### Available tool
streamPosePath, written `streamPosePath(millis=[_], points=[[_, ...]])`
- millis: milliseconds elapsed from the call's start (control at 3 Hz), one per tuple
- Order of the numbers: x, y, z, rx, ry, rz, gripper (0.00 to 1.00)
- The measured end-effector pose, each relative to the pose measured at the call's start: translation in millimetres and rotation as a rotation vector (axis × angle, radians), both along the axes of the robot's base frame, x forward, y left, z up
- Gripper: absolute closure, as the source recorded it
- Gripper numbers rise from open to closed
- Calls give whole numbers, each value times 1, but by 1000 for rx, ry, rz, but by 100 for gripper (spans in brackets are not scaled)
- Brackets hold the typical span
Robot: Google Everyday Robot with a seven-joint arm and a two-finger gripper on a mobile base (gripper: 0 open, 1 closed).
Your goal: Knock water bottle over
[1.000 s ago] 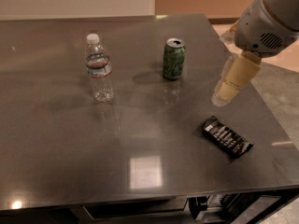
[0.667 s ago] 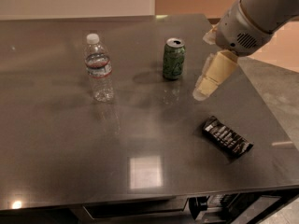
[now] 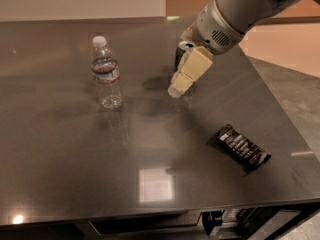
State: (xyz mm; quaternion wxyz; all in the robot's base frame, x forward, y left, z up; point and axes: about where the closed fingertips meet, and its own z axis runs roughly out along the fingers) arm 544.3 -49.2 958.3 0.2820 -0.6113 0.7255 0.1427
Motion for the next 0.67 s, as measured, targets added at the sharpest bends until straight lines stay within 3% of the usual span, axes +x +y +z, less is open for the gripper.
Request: streamPosePath(millis=[667], points=[[10, 77, 4, 75, -26, 105, 0]])
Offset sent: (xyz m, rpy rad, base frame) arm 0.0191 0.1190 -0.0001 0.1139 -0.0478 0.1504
